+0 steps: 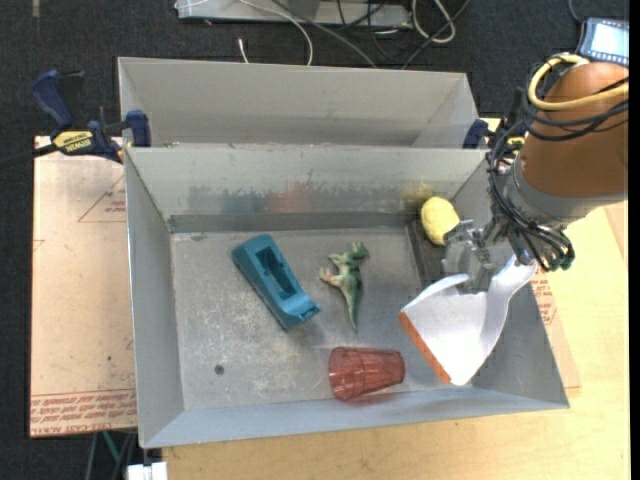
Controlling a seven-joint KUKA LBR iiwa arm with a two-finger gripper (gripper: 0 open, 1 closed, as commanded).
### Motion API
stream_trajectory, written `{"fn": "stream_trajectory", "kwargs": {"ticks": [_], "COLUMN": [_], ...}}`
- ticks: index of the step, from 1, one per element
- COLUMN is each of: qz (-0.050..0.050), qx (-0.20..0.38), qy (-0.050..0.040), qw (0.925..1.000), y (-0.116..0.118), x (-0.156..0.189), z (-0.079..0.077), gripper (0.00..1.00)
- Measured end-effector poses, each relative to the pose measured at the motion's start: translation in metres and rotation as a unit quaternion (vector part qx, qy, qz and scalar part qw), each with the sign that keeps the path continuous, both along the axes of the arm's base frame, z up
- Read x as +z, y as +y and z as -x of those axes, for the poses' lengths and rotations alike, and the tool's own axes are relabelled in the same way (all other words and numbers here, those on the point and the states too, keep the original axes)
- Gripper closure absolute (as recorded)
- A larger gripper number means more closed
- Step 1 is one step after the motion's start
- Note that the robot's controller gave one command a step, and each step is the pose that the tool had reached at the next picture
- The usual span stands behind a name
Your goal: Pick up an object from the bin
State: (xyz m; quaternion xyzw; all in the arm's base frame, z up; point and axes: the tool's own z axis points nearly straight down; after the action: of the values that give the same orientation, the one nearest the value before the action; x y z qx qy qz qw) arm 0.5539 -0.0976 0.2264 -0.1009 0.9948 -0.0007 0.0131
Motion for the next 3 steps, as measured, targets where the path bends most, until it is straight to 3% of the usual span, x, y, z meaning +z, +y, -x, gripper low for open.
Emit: {"fn": "stream_trajectory", "kwargs": {"ticks": [1,2,3], "qz": [-0.004,-0.002,-0.002], "qx": [0.051,-0.056,-0.065], "qy": [0.0053,-0.0053,-0.0046], "qw": [0.9987,0.9984,0.9979], "y": [0.046,0.017,0.014], "x": [-0.017,-0.036,-0.041], "z": [0.006,0.005,0.002], "gripper": [1.0,1.0,1.0]}}
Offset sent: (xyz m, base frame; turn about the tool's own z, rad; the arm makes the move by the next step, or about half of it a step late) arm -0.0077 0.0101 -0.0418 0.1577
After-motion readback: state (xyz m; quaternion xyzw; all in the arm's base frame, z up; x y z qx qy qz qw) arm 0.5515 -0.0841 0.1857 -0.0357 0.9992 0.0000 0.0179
